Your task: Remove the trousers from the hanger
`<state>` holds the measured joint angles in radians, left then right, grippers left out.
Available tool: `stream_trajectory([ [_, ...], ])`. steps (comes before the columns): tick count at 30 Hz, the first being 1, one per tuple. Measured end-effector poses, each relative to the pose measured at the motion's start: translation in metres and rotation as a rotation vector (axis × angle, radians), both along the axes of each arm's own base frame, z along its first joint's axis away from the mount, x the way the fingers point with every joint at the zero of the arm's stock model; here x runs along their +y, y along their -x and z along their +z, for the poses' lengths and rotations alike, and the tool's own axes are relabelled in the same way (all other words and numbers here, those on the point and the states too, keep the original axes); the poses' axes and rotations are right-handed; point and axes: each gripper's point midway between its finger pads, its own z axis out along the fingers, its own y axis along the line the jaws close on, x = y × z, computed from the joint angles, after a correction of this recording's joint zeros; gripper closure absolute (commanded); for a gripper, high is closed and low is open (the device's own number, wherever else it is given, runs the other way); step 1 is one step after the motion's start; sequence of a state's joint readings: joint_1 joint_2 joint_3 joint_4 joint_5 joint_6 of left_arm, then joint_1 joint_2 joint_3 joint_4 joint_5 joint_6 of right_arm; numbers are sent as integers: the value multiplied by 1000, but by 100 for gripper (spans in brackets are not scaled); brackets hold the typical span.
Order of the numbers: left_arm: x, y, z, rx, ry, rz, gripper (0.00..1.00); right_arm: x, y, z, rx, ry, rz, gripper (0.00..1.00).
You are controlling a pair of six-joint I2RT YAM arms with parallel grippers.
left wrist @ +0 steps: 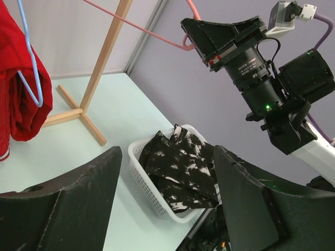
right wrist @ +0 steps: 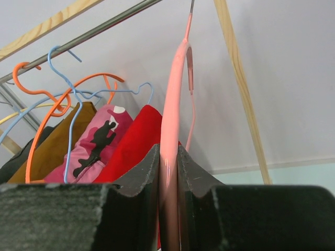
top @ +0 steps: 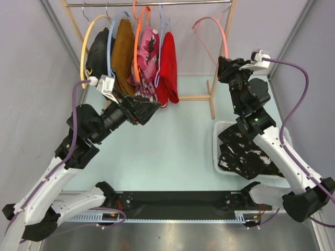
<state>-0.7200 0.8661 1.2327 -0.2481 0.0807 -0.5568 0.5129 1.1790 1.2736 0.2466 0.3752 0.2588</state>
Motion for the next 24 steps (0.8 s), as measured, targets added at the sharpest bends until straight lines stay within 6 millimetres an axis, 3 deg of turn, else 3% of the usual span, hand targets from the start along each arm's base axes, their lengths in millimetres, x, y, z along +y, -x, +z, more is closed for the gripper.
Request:
stream_trajectory([
  [9,-10,-15,10,6,-38,-7,19,9,-4,-7,39,29,33,98],
  [17,-26,-58,46,7,-77,-60,18,17,-3,-19,95,57,77,61],
  [19,-31,-66,49,8,-89,-74,18,18,-3,-27,127,66,85,54],
  [20,-33,-69,49,9,-97,-78,18,19,-2,-32,149,72,88,46],
  [24,-34,-78,49,6,-125,-71,19,17,1,-51,245,111,88,35],
])
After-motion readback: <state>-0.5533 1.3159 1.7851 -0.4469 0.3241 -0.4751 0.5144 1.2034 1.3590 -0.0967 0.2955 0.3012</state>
